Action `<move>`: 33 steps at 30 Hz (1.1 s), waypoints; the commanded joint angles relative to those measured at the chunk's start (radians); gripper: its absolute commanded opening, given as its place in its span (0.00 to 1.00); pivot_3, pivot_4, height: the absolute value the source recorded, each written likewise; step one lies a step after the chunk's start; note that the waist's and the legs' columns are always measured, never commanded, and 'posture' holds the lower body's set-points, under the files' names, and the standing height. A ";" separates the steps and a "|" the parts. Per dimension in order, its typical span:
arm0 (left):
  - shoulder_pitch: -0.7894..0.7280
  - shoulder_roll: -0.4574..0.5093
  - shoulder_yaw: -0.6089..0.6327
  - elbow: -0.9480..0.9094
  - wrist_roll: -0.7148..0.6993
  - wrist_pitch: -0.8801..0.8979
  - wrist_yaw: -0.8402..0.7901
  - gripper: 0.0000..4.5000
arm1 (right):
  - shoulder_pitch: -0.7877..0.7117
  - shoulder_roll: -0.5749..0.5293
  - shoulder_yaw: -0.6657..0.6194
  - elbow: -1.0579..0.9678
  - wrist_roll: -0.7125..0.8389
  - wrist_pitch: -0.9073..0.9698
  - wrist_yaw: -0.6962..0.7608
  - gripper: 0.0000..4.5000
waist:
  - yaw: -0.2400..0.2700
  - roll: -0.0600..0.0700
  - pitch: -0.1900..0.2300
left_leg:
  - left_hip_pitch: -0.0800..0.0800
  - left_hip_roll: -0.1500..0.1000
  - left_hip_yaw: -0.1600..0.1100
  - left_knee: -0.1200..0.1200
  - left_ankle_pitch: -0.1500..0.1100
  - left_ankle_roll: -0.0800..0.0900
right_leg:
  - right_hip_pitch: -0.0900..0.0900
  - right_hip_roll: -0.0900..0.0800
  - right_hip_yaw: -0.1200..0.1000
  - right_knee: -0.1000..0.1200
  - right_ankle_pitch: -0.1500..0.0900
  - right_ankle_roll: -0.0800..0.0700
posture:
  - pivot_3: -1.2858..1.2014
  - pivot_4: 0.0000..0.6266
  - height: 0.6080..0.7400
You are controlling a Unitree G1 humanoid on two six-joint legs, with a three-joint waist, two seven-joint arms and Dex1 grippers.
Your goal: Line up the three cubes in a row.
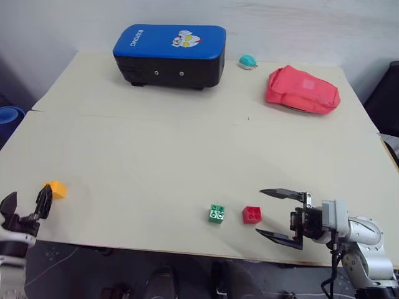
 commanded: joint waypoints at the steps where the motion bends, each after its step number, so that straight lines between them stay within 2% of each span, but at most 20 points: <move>1: -0.055 0.034 -0.028 0.088 0.041 0.036 0.031 0.99 | 0.005 0.008 -0.005 -0.010 -0.003 -0.032 -0.004 1.00 | -0.008 0.000 0.000 | 0.000 0.000 0.000 0.000 0.000 0.000 | 0.000 0.000 0.000 0.000 0.000 0.000 | 0.52 0.24 1.00; 4: -0.103 0.049 -0.077 0.148 0.092 0.047 0.044 0.99 | 0.004 0.010 -0.012 -0.005 -0.008 -0.043 -0.014 1.00 | -0.011 0.000 0.000 | 0.000 0.000 0.000 0.001 0.000 0.000 | 0.000 0.000 0.000 0.001 0.000 0.000 | 0.52 0.24 1.00; 5: -0.113 0.050 -0.091 0.160 0.116 0.033 0.048 0.91 | 0.008 0.010 -0.013 -0.005 -0.009 -0.046 -0.015 1.00 | -0.010 0.000 0.000 | 0.000 0.000 0.000 0.001 0.000 0.000 | 0.000 0.000 0.000 0.001 0.000 0.000 | 0.52 0.24 1.00; 6: -0.119 0.049 -0.099 0.167 0.132 0.021 0.050 0.86 | 0.011 0.010 -0.013 -0.006 -0.009 -0.048 -0.016 1.00 | -0.010 0.000 0.000 | 0.000 0.000 0.000 0.001 0.000 -0.001 | 0.000 0.000 0.000 0.002 0.000 0.000 | 0.52 0.24 1.00; 12: -0.104 0.019 -0.079 0.145 0.105 0.030 0.037 0.43 | 0.042 0.003 -0.028 -0.009 -0.009 -0.066 -0.029 1.00 | -0.010 0.000 0.000 | 0.000 0.000 0.000 0.000 0.001 -0.002 | -0.001 0.000 0.000 0.002 0.000 0.000 | 0.52 0.24 1.00; 14: -0.089 0.023 -0.081 0.137 0.103 0.030 0.019 0.33 | 0.052 -0.001 -0.032 -0.008 -0.007 -0.072 -0.027 1.00 | -0.009 0.000 0.000 | 0.001 0.000 0.000 0.000 0.001 -0.002 | -0.001 0.000 0.000 0.002 0.000 0.000 | 0.52 0.24 1.00; 17: -0.079 0.046 -0.088 0.124 0.095 0.011 -0.054 0.34 | 0.067 -0.008 -0.040 -0.005 -0.007 -0.082 -0.027 1.00 | -0.009 0.000 0.000 | 0.001 0.000 0.000 0.000 0.001 -0.002 | -0.001 0.000 0.000 0.002 0.000 0.000 | 0.52 0.24 1.00; 18: -0.081 0.066 -0.098 0.105 0.063 0.001 -0.138 0.34 | 0.075 -0.012 -0.045 -0.006 -0.006 -0.086 -0.027 1.00 | -0.009 0.000 0.000 | 0.001 0.000 0.000 0.000 0.001 -0.002 | -0.001 0.000 0.000 0.002 0.000 0.000 | 0.52 0.24 1.00; 19: -0.072 0.100 -0.136 0.018 -0.028 0.027 -0.308 0.34 | 0.086 -0.017 -0.054 -0.007 -0.005 -0.086 -0.029 1.00 | -0.009 -0.001 0.000 | 0.000 0.000 0.000 0.000 0.001 -0.002 | -0.001 -0.001 0.000 0.002 0.000 0.000 | 0.52 0.24 1.00; 21: -0.114 0.259 -0.355 -0.046 0.047 -0.048 -0.645 0.34 | 0.121 -0.036 -0.083 -0.009 -0.002 -0.090 -0.025 1.00 | 0.004 -0.002 0.000 | 0.000 0.000 -0.001 0.000 0.001 -0.004 | -0.001 -0.001 -0.001 0.002 0.000 0.000 | 0.52 0.24 1.00; 22: -0.147 0.311 -0.439 -0.043 0.087 -0.082 -0.750 0.34 | 0.134 -0.042 -0.093 -0.010 0.000 -0.090 -0.024 1.00 | 0.017 -0.001 0.000 | -0.001 0.000 -0.002 0.001 0.003 -0.007 | -0.001 -0.001 -0.003 0.001 0.000 -0.001 | 0.52 0.24 1.00; 24: -0.245 0.317 -0.512 0.011 0.088 -0.119 -0.826 0.34 | 0.148 -0.051 -0.100 -0.010 0.000 -0.094 -0.021 1.00 | 0.019 0.011 -0.005 | -0.001 -0.001 -0.001 0.000 0.002 -0.012 | 0.000 -0.004 -0.003 0.000 0.000 -0.002 | 0.52 0.24 1.00; 26: -0.351 0.320 -0.637 0.071 0.135 -0.189 -0.969 0.34 | 0.161 -0.058 -0.109 -0.016 0.001 -0.091 -0.022 1.00 | 0.014 0.018 -0.009 | 0.000 -0.002 0.003 -0.001 0.001 -0.007 | 0.001 -0.005 -0.001 -0.001 0.000 -0.002 | 0.52 0.24 1.00; 29: -0.496 0.301 -0.803 0.186 0.208 -0.306 -1.180 0.34 | 0.198 -0.071 -0.131 -0.046 0.010 -0.085 -0.028 1.00 | 0.004 0.017 -0.008 | 0.000 0.001 0.005 -0.002 0.003 -0.008 | -0.001 0.001 0.000 -0.001 0.000 -0.001 | 0.52 0.24 1.00; 33: -0.628 0.229 -0.903 0.365 0.264 -0.423 -1.303 0.34 | 0.257 -0.081 -0.160 -0.090 0.018 -0.081 -0.040 1.00 | -0.001 0.015 -0.007 | -0.001 0.003 0.005 0.000 0.005 -0.010 | -0.002 0.006 0.001 0.001 -0.001 -0.001 | 0.52 0.24 1.00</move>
